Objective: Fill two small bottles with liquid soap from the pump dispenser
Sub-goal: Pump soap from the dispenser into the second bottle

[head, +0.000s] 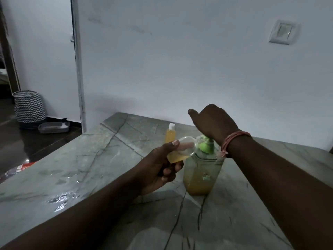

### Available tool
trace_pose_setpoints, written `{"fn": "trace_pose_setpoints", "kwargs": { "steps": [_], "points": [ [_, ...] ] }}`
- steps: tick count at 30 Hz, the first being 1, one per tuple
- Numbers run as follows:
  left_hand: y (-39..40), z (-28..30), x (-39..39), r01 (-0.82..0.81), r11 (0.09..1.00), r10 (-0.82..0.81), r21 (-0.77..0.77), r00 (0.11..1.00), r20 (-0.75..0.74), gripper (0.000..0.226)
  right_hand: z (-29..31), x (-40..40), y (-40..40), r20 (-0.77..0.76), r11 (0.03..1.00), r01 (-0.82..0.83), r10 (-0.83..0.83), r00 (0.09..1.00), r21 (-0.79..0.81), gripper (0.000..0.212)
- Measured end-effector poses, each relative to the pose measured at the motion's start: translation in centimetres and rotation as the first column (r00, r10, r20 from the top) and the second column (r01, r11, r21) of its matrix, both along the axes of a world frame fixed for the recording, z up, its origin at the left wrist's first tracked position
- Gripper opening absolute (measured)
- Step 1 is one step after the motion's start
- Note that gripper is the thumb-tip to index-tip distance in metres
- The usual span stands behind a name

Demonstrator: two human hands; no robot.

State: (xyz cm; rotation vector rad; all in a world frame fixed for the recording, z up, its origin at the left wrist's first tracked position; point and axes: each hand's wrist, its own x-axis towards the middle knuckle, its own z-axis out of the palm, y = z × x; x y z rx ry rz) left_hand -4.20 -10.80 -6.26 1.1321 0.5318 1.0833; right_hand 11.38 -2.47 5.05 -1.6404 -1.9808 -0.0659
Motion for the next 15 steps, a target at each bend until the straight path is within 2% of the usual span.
{"fn": "trace_pose_setpoints", "kwargs": {
  "steps": [2, 5, 8, 10, 12, 15],
  "points": [
    [0.1, 0.0, 0.0, -0.003, 1.0, 0.003, -0.007, 1.0, 0.018, 0.047, -0.5, 0.0, 0.1, -0.076, 1.0, 0.004, -0.005, 0.997, -0.004, 0.049],
    [0.2, 0.0, 0.2, 0.001, 1.0, -0.001, 0.002, 1.0, 0.01, 0.043, -0.7, 0.5, -0.2, -0.089, 1.0, 0.003, -0.005, 0.996, -0.028, 0.047],
    [0.1, 0.1, 0.2, -0.005, 1.0, 0.005, 0.006, 1.0, 0.013, 0.037, 0.3, 0.5, -0.3, 0.015, 0.999, -0.001, 0.002, 1.0, -0.034, 0.043],
    [-0.1, 0.2, 0.1, -0.017, 1.0, 0.017, 0.015, 1.0, 0.01, 0.036, 0.7, 0.1, -0.4, 0.093, 0.999, 0.004, -0.007, 0.996, 0.037, 0.04],
    [-0.1, 0.4, 0.0, -0.047, 0.999, 0.047, 0.019, 0.999, 0.002, 0.036, 0.3, -0.2, -0.1, 0.051, 0.998, -0.001, -0.002, 0.999, 0.065, 0.04],
    [-0.1, 0.2, 0.1, -0.066, 0.998, 0.065, 0.017, 0.998, 0.015, 0.037, -0.6, -0.1, 0.1, -0.056, 1.0, -0.004, 0.003, 0.998, -0.012, 0.042]
  ]
}}
